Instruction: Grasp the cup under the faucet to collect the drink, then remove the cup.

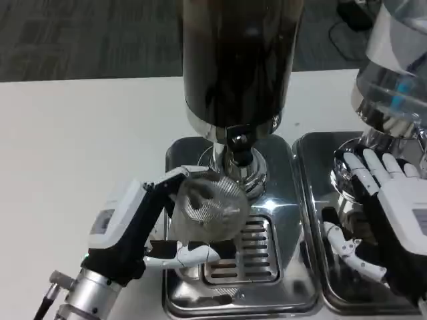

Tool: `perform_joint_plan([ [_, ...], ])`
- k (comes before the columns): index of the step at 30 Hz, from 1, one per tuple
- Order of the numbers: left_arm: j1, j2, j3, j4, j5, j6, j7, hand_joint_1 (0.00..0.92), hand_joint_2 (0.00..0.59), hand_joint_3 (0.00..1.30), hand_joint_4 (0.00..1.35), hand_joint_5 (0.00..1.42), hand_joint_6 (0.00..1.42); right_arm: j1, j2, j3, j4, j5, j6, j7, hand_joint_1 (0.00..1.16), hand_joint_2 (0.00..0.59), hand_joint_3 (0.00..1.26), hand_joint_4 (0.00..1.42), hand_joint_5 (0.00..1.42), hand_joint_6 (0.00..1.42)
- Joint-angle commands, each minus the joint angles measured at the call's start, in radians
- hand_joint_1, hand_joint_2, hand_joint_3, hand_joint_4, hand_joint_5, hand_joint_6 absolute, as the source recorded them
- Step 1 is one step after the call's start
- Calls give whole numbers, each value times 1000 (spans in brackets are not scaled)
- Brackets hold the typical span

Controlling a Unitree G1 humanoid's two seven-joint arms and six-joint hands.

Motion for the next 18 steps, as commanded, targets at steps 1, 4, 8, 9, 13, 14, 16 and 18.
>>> perform_joint_plan([
  [1, -61, -27, -13, 36, -11, -37, 6, 577, 118, 507, 542, 795, 941, 34, 13, -10, -44, -20, 17, -2, 284, 438, 66, 0, 0, 2],
  [4, -85, -41, -27, 62, 6, -42, 16, 564, 110, 507, 542, 795, 941, 47, 18, -8, -58, -27, 23, 1, 285, 438, 65, 0, 0, 2],
  [8, -128, -64, -49, 112, 32, -34, 50, 554, 115, 507, 535, 788, 918, 59, 29, -8, -73, -37, 32, 2, 286, 438, 65, 0, 0, 2],
  [9, -141, -70, -56, 126, 40, -30, 58, 552, 116, 507, 535, 787, 917, 60, 31, -9, -77, -40, 34, 3, 286, 438, 65, 0, 0, 2],
  [13, -186, -80, -93, 166, 85, -15, 80, 547, 115, 507, 534, 786, 917, 63, 41, -13, -83, -48, 39, 2, 287, 438, 65, 0, 0, 2],
  [14, -191, -81, -98, 175, 86, -15, 83, 533, 114, 497, 526, 779, 917, 64, 43, -13, -84, -50, 40, 2, 287, 438, 65, 0, 0, 2],
  [16, -203, -86, -107, 202, 93, -11, 92, 508, 115, 492, 517, 778, 917, 67, 46, -12, -86, -52, 41, 3, 287, 438, 65, 0, 0, 2],
  [18, -213, -87, -118, 225, 99, -6, 103, 497, 118, 482, 510, 777, 917, 71, 50, -9, -87, -50, 42, 4, 287, 438, 65, 0, 0, 2],
])
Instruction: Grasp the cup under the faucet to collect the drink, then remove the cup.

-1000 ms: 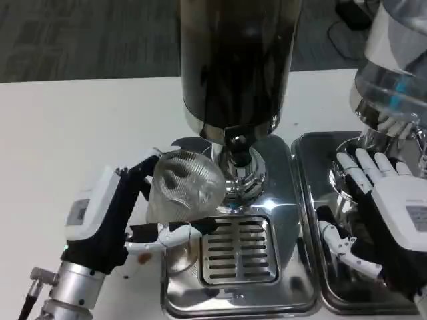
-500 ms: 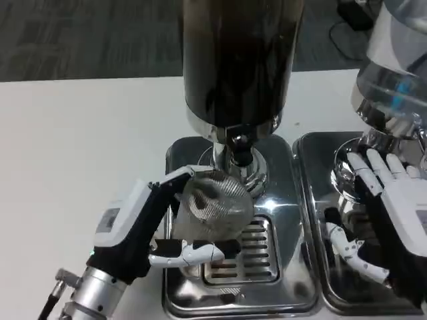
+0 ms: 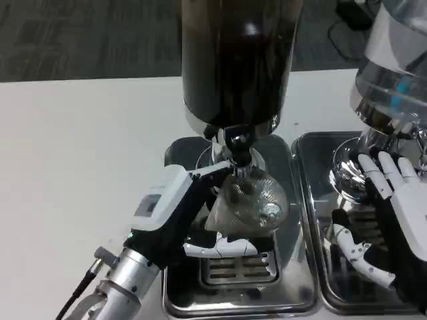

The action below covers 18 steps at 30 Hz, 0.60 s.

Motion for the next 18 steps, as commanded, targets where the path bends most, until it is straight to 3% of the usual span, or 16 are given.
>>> perform_joint_plan([
  [1, -38, -8, -22, 48, 13, 7, 49, 492, 121, 480, 508, 771, 899, 10, 9, -6, -22, -11, 4, 3, 287, 438, 65, 0, 0, 2],
  [13, -6, 37, -43, 42, 26, 34, 73, 443, 123, 461, 478, 735, 820, 0, 4, -6, -12, 3, -3, 9, 287, 438, 65, 0, 0, 2],
  [15, 0, 43, -46, 35, 25, 43, 66, 386, 104, 417, 440, 657, 639, 0, 3, -7, -11, 7, -4, 10, 284, 440, 64, 0, 0, 2],
  [18, 9, 56, -52, 26, 15, 54, 39, 352, 102, 394, 413, 629, 592, 0, 3, -8, -9, 11, -5, 8, 281, 443, 64, 0, 0, 2],
])
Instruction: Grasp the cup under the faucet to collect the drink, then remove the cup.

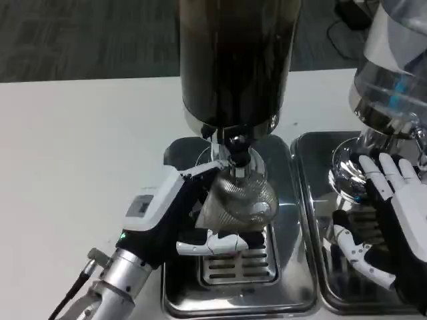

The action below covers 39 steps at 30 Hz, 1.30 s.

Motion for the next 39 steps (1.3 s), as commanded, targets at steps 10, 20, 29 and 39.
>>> perform_joint_plan([
  [10, 50, 54, -27, -59, -21, 48, -93, 304, 92, 321, 326, 536, 485, -9, -3, -9, 3, 19, -9, 3, 273, 445, 64, 0, 0, 6],
  [20, 72, 84, -25, -146, -11, 109, -147, 78, 26, 53, 102, 361, 264, -28, -14, -11, 25, 37, -17, -4, 269, 445, 64, 0, 0, 14],
  [29, 100, 128, 22, -193, -66, 96, -167, 0, 0, 1, 78, 350, 260, -56, -27, -17, 50, 52, -31, -4, 268, 445, 64, 0, 0, 15],
  [39, 150, 138, 90, -210, -129, 68, -154, 0, 0, 84, 164, 432, 314, -79, -36, -27, 68, 65, -33, 2, 268, 445, 64, 0, 0, 15],
])
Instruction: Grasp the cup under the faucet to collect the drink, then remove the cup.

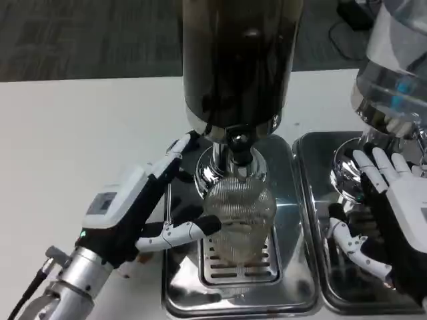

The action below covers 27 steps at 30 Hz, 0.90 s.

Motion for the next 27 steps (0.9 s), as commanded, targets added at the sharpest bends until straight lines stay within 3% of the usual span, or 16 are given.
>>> perform_joint_plan([
  [1, 47, 2, 26, -12, -31, -12, 4, 0, 0, 92, 167, 434, 316, -17, -18, -12, 9, 12, -12, 1, 268, 445, 64, 0, 0, 15],
  [5, 77, -4, 53, -43, -46, -3, 11, 0, 3, 136, 196, 451, 328, -16, -34, -16, 8, 13, -14, 9, 268, 445, 64, 0, 0, 15],
  [9, 177, 11, 136, -131, -104, 24, 16, 0, 42, 167, 228, 473, 329, -5, -72, -19, 2, -5, -37, 13, 267, 446, 64, 0, 0, 9],
  [13, 260, 29, 224, -242, -198, 46, -49, 0, 100, 52, 9, 240, 62, 13, -137, -20, 46, -14, -97, -24, 225, 486, 13, 0, 0, 0],
  [17, 276, 33, 249, -285, -266, 30, -126, 0, 126, 0, 0, 76, 0, 24, -166, -31, 78, -11, -125, -40, 210, 511, 0, 0, 0, 0],
  [21, 318, 8, 284, -374, -311, 19, -156, 0, 150, 0, 0, 16, 0, 16, -174, -46, 84, 13, -128, -23, 183, 524, 0, 0, 0, 0],
  [27, 367, -38, 304, -525, -377, 20, -210, 0, 190, 29, 0, 69, 0, -17, -209, -51, 129, 26, -152, -24, 150, 531, 0, 0, 0, 0],
])
